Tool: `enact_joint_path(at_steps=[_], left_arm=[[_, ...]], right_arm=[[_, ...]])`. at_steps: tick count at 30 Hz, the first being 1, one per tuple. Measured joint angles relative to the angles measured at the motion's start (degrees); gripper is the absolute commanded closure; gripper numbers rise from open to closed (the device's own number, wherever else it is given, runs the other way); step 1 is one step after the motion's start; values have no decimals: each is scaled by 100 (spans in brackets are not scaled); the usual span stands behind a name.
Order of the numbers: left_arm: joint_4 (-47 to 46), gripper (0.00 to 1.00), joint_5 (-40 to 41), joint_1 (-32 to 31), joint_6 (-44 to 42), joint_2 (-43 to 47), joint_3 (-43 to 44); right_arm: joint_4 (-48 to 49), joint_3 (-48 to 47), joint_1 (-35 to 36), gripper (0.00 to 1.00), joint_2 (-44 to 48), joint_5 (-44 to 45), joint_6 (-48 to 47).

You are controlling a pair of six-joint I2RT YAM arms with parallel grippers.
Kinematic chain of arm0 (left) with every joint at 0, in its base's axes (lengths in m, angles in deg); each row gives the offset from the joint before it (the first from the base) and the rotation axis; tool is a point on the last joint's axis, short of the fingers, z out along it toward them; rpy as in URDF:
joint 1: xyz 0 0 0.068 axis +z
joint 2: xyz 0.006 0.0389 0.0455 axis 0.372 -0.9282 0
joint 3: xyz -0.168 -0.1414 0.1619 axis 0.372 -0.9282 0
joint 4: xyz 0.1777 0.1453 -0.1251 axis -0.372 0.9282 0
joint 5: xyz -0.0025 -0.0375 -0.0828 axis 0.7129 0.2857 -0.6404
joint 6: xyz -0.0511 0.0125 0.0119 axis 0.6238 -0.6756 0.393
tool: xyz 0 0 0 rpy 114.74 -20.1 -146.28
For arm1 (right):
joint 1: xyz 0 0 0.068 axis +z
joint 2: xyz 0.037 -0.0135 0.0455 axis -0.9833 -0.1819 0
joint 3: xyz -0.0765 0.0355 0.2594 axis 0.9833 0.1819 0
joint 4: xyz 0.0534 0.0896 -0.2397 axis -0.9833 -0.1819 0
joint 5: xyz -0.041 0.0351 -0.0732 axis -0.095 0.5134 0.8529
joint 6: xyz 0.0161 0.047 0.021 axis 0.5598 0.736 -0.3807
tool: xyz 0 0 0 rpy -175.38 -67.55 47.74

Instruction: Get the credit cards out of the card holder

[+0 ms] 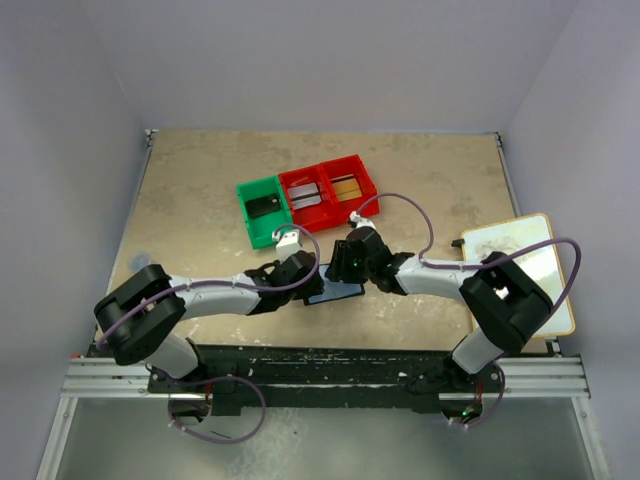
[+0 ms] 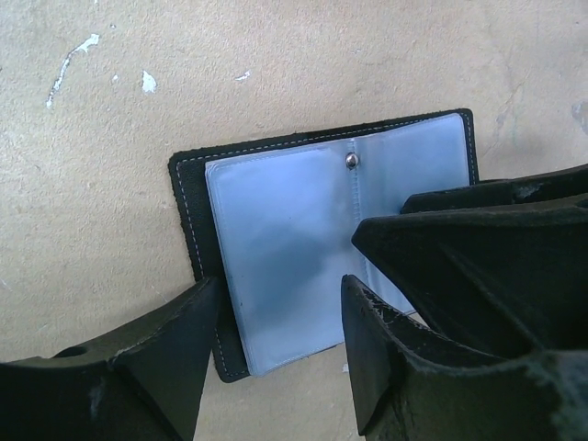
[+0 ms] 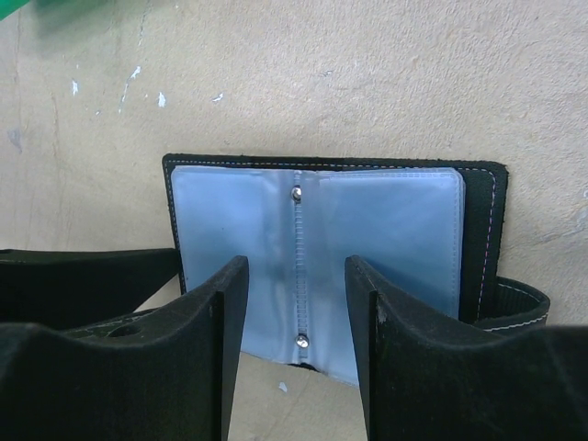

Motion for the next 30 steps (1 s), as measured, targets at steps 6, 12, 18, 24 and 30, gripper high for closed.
enact_joint_path(at_steps=[6,12,18,24,30], left_arm=[[-118,53,-48,2,0,-42,-33],[-507,56,-48,2,149,-2,-249],[-1019,60,-114,20,321,-136,-326],[-1069,67,-111,24,409,-153,-328],[-940,89,-79,13,446,-98,-326]], right_arm=[[66,31,0,50,0,-4,24],[160,81,0,50,2,-9,63],[284,140,0,50,0,-7,122],[323,164,0,50,0,-4,162],[328,164,0,50,0,-4,166]])
